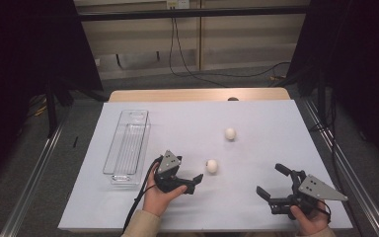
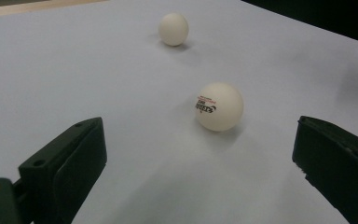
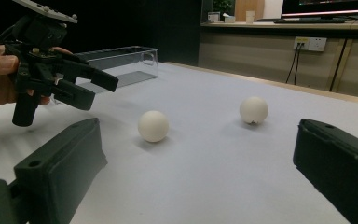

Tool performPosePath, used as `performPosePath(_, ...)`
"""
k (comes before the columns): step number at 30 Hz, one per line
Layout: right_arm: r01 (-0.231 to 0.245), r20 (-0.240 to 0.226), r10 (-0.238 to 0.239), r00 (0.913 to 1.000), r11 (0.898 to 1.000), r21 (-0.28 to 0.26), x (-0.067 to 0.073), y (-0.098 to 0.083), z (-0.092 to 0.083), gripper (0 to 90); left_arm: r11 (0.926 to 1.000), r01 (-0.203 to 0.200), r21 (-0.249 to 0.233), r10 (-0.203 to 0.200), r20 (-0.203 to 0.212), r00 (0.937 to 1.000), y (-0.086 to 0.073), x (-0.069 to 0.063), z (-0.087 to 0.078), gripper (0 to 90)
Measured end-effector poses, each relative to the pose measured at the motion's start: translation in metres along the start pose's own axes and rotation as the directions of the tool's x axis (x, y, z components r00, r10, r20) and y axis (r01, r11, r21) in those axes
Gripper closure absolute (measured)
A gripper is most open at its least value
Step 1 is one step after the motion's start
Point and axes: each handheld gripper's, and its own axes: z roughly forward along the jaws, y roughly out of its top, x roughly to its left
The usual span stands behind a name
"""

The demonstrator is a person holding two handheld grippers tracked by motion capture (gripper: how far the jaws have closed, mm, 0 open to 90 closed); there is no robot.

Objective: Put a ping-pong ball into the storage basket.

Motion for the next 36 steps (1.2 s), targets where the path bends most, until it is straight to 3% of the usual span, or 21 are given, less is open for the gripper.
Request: performPosePath(36, -0.002, -0.004, 0.002, 1.0, 1.0, -0.002, 0.0, 0.001, 0.0, 1.1, 0.9992, -0.014, 0.037, 0.014, 0.001, 0.9999, 0.005, -0.006, 0.016, 3.1)
